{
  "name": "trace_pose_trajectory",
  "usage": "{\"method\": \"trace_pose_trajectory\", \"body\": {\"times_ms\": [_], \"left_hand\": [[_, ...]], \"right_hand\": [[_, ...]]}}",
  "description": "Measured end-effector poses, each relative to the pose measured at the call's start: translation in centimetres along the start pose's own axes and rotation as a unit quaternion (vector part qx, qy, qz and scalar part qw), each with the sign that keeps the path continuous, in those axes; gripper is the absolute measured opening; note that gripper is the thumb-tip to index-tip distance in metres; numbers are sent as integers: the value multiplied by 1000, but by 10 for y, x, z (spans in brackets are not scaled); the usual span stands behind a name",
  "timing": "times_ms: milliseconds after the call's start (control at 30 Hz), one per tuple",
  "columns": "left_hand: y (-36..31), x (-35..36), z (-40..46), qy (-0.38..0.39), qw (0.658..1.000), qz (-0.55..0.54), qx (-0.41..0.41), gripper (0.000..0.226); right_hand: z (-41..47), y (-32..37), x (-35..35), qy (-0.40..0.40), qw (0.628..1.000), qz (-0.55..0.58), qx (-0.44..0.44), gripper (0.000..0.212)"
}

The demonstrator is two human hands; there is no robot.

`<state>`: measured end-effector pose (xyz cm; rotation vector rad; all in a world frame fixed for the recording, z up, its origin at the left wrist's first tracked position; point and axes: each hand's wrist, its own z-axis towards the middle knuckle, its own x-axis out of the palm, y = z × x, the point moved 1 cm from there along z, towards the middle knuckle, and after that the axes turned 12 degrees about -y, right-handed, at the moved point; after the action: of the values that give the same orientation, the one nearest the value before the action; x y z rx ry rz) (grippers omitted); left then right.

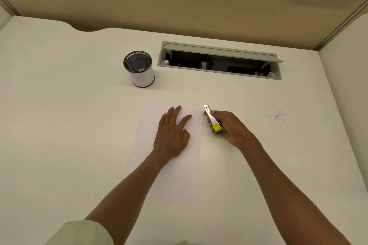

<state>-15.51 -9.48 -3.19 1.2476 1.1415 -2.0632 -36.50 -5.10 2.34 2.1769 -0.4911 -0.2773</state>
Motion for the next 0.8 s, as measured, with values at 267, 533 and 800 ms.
{"method": "trace_pose_trajectory", "body": {"times_ms": [267,533,800], "left_hand": [[3,7,0,-18,999,41,3,59],[3,7,-1,-21,998,51,4,66],[1,6,0,-27,998,51,1,67]], "right_hand": [[4,0,0,-137,956,-169,-196,16],[10,-9,7,-139,923,-241,-266,24],[10,-11,11,-173,943,-157,-237,14]]}}
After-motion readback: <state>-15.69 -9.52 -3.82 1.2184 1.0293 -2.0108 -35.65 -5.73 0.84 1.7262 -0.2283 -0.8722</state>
